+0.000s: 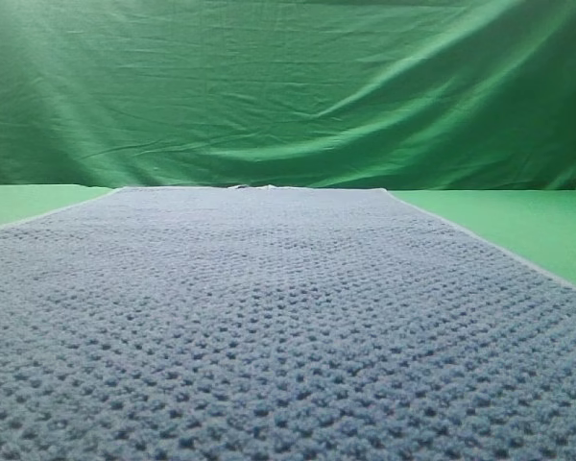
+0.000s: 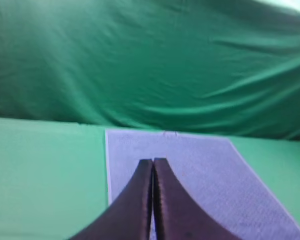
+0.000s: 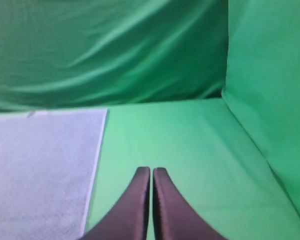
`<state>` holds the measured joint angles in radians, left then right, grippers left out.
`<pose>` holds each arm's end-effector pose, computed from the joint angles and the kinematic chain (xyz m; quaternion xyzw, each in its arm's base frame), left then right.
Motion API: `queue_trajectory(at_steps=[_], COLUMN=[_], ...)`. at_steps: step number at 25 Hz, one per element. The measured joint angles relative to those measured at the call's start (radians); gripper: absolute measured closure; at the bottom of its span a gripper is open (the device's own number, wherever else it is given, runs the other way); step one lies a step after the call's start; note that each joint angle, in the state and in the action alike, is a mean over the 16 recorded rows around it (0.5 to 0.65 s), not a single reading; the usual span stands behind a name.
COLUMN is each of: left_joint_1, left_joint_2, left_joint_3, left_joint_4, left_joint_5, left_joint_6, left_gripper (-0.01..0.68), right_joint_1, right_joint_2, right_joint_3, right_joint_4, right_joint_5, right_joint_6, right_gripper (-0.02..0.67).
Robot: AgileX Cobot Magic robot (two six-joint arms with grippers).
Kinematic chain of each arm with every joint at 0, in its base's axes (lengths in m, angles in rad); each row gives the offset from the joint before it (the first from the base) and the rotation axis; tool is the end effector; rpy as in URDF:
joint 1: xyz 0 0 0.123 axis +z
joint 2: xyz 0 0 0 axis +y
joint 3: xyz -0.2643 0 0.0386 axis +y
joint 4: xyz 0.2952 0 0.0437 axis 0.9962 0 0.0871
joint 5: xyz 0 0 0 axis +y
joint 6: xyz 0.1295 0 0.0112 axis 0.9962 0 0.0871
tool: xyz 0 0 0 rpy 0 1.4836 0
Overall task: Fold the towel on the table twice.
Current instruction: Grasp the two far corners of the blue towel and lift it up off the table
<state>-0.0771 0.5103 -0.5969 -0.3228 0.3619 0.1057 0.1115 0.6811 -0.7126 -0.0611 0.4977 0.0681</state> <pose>0.2041 -0.0304 0.3328 -0.0098 0.7645 -0.1306 0.6312 0.2323 0.0222 0.3243 -0.0320 0.8268 0.0233 0.5612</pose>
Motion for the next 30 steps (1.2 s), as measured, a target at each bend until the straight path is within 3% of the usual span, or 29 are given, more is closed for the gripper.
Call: queue_trajectory(at_steps=[7,16,30], left_joint_1=[0.000,0.000,0.000], left_joint_2=[0.228,0.493,0.991], left_joint_3=[-0.123,-0.211,-0.449], left_joint_4=[0.015,0.034,0.044], left_joint_5=[0.176,0.270,0.383], left_joint_6=[0.001,0.035,0.086], left_gripper=[0.673,0.673,0.673], right_joint_1=[0.090,0.219,0.253], right_joint_2=[0.255,0.567,1.001], right_joint_3=[-0.145,-0.301,-0.541], right_joint_4=[0.000,0.014,0.086], right_joint_5=[0.187,0.300,0.355], right_joint_6=[-0.040,-0.045,-0.028], right_gripper=[0.649,0.649,0.649])
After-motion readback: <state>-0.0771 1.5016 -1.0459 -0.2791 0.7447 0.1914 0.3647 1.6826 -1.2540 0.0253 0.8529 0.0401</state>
